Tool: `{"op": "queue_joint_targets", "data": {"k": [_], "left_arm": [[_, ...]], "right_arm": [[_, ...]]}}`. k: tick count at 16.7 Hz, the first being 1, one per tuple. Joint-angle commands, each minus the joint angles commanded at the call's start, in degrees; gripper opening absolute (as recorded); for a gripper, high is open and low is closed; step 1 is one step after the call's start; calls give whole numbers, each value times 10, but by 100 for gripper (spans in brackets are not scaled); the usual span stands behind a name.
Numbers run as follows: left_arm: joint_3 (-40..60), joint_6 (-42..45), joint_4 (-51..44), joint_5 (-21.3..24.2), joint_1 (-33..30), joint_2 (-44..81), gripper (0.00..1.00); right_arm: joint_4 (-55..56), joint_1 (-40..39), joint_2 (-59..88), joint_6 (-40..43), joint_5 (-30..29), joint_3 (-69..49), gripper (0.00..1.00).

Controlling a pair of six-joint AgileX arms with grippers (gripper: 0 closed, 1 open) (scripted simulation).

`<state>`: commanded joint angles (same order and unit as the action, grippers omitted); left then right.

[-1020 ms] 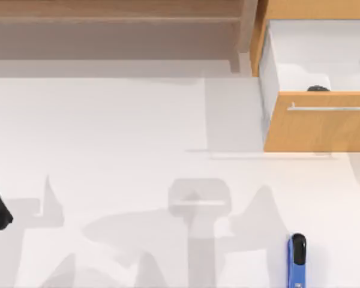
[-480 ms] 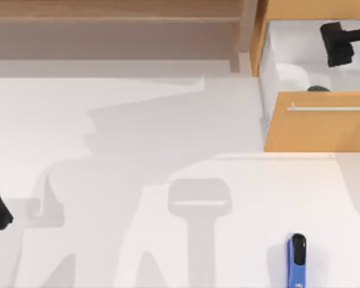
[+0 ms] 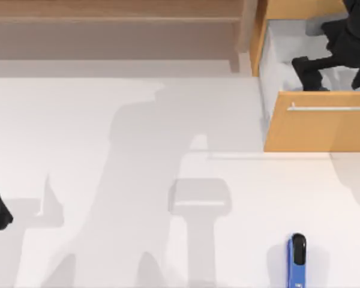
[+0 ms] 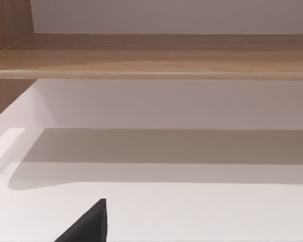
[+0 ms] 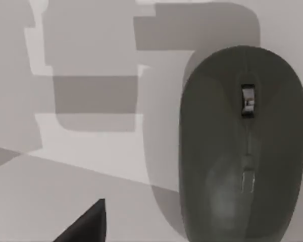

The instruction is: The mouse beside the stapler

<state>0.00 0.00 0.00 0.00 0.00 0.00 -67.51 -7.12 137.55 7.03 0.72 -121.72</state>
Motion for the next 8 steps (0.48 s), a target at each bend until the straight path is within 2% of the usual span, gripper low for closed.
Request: {"op": "queue_joint_targets", "data": {"k": [8], "left_arm": [[0,0,0,0,0,0,100]], "right_arm": [[-6,3,13,1,-1,-10,100]]}}
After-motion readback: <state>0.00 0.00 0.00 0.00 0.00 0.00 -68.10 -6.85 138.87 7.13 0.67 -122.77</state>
